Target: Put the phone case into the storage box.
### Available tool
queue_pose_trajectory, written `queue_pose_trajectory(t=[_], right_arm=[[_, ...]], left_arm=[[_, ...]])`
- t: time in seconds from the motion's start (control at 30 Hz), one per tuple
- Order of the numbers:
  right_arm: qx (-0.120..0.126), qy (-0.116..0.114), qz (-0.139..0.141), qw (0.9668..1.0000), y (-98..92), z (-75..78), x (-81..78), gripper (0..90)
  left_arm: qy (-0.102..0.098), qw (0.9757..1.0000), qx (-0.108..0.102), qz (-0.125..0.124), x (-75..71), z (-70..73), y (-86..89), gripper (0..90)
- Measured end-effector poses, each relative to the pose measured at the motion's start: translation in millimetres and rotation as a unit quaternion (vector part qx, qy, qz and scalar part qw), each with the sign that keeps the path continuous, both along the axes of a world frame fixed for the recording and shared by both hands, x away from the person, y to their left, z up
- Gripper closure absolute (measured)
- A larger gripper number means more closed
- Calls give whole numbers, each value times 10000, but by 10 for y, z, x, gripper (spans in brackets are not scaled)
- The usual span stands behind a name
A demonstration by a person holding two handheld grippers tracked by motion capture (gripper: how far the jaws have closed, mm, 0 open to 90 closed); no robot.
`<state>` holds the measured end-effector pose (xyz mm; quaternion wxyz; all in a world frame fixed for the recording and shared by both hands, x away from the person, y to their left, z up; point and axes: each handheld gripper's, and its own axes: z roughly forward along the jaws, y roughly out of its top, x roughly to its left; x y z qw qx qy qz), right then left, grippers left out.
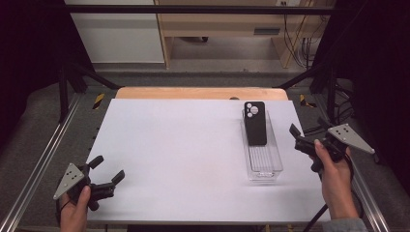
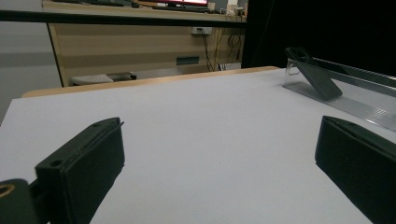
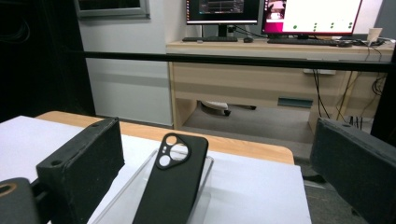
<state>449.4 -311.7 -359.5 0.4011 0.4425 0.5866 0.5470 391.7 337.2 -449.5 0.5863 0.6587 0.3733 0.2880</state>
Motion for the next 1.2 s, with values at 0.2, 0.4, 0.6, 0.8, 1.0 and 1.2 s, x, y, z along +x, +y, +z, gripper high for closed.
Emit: queue_pose_trajectory(t=[0.2,0.4,0.6,0.8,1.0,1.2], right_arm=[[85,21,-38,10000,-35,-55,-80,33],[121,7,3,9999,-55,-77,-149,32],[152,-11,-4,9999,-65,-114,-221,32],[193,-1,-5,9998,-55,-157,-279,30],[118,18,63,9999,-38,-176,-349,28],[153,-27,139,9998,-1,-185,-424,27]], left_arm=[[3,10000,-8,4,2,0,7,16],[-2,10000,11,13,2,1,3,16],[-5,10000,8,2,0,2,7,16],[-7,10000,0,3,-1,3,9,16],[-6,10000,8,-4,-1,4,10,16],[-3,10000,10,-15,-2,2,7,16]])
